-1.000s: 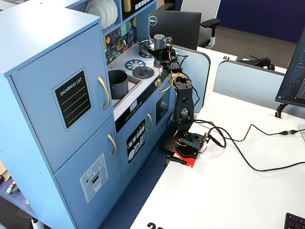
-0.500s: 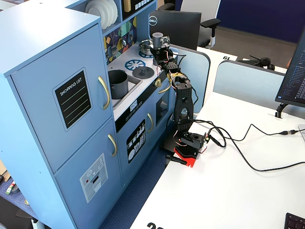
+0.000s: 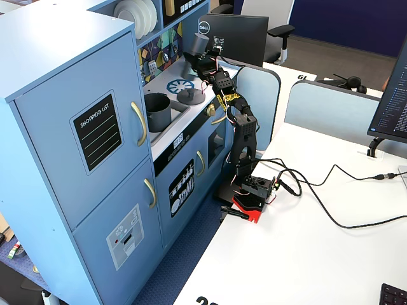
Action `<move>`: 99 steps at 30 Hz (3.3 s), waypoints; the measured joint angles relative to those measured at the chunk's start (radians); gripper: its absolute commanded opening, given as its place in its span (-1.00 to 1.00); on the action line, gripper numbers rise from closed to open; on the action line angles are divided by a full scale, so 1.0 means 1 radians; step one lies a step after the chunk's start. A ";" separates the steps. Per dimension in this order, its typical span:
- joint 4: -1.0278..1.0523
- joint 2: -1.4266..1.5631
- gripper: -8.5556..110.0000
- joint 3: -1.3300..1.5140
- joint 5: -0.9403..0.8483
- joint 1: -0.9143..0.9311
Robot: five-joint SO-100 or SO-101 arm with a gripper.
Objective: Put salt in the gray recipient
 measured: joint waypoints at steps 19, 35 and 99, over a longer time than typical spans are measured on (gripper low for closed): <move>0.175 0.138 -0.86 -0.092 1.710 -0.644; 0.232 0.034 -0.86 -0.206 2.092 -0.706; 0.104 0.063 -0.86 -0.227 1.842 -0.804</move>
